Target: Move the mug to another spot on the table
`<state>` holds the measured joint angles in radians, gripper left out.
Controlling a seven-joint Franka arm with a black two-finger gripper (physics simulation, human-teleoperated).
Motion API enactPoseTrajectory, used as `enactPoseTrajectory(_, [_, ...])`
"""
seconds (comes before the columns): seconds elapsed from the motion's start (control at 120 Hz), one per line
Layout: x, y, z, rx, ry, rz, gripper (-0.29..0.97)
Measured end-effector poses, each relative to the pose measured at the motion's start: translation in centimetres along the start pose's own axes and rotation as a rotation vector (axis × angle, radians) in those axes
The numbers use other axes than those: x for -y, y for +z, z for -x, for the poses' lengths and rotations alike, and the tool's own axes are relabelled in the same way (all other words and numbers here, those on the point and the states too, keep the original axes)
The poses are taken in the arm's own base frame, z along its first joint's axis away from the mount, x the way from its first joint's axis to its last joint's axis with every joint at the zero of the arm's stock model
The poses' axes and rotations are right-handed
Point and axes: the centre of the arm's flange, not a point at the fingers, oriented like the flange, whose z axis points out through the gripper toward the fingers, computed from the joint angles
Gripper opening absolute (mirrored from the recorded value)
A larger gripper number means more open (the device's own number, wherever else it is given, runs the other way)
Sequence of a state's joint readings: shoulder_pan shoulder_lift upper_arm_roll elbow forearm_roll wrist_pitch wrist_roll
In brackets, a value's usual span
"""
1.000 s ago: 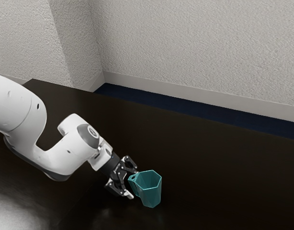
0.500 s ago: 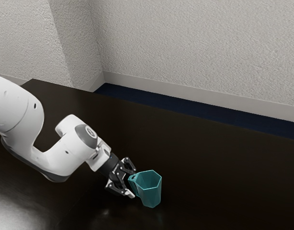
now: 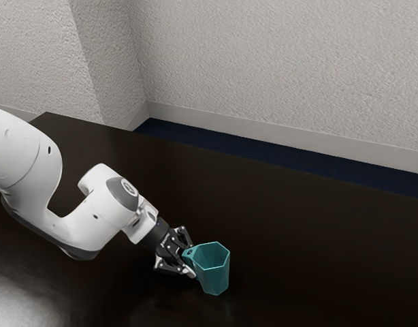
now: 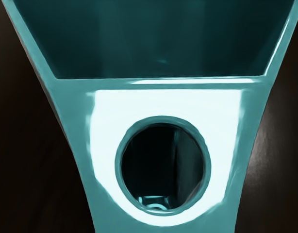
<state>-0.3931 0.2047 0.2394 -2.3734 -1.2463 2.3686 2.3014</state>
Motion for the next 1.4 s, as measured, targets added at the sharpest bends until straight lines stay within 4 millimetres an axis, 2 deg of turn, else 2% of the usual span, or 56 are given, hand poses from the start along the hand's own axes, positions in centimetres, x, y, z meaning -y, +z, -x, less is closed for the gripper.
enactPoseTrajectory(0.317, [0.1, -0.4, -0.3, -0.008, -0.002, -0.015, 0.00])
enactPoseTrajectory(0.542, [0.6, -2.3, -1.8, -0.039, 0.018, -0.057, -0.02])
enactPoseTrajectory(0.7, [0.8, -4.1, -1.6, -0.054, 0.013, -0.091, -0.02])
enactPoseTrajectory(0.817, [1.5, -6.4, -0.2, -0.060, -0.015, -0.136, -0.03])
enactPoseTrajectory(1.1, [2.9, -12.1, 5.7, -0.062, -0.119, -0.246, -0.03])
enactPoseTrajectory(1.233, [2.8, -15.2, 9.3, -0.058, -0.176, -0.300, -0.03])
enactPoseTrajectory(1.3, [2.5, -15.8, 10.4, -0.055, -0.191, -0.306, -0.03])
enactPoseTrajectory(1.4, [1.6, -15.7, 11.4, -0.050, -0.205, -0.293, -0.03])
